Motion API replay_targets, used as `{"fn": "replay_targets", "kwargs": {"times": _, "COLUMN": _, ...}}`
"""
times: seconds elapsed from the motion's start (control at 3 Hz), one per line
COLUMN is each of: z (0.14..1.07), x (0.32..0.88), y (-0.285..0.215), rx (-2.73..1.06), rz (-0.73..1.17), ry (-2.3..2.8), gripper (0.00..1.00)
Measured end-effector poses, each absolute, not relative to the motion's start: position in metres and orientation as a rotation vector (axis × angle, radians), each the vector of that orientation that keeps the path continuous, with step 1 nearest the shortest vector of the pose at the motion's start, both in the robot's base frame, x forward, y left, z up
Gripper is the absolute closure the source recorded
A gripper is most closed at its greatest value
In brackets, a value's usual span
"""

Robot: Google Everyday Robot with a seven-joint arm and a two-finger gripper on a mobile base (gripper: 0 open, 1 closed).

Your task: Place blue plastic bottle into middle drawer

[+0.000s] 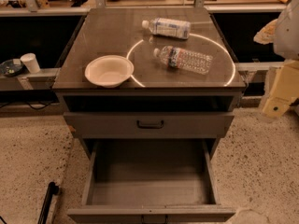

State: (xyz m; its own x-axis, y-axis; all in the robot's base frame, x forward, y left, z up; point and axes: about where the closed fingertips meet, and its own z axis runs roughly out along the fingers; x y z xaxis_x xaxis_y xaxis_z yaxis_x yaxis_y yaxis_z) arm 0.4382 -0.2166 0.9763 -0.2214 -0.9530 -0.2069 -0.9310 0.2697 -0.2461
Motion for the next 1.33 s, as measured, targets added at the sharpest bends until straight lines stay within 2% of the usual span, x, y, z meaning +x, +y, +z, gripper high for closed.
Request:
{"fn": "replay_targets", "kwargs": {"times": 0.33, "z": 0.976, "x": 0.438, "y": -0.216, "rx": -1.724, "rz": -0.099, "ry": 2.231, "gripper": 0.00}}
{"fn": "replay_targets", "kwargs": {"times": 0.67, "z": 0.982, "x": 0.466, "y": -0.198, "rx": -1.733, "rz": -0.121, "ry": 2.202, "gripper": 0.00}}
{"fn": "replay_targets", "kwargs": {"times": 1.33, "z": 1.021, "x": 0.593, "y": -0.138, "rx": -1.637, "rz": -0.117, "ry": 2.059, "gripper": 0.00}}
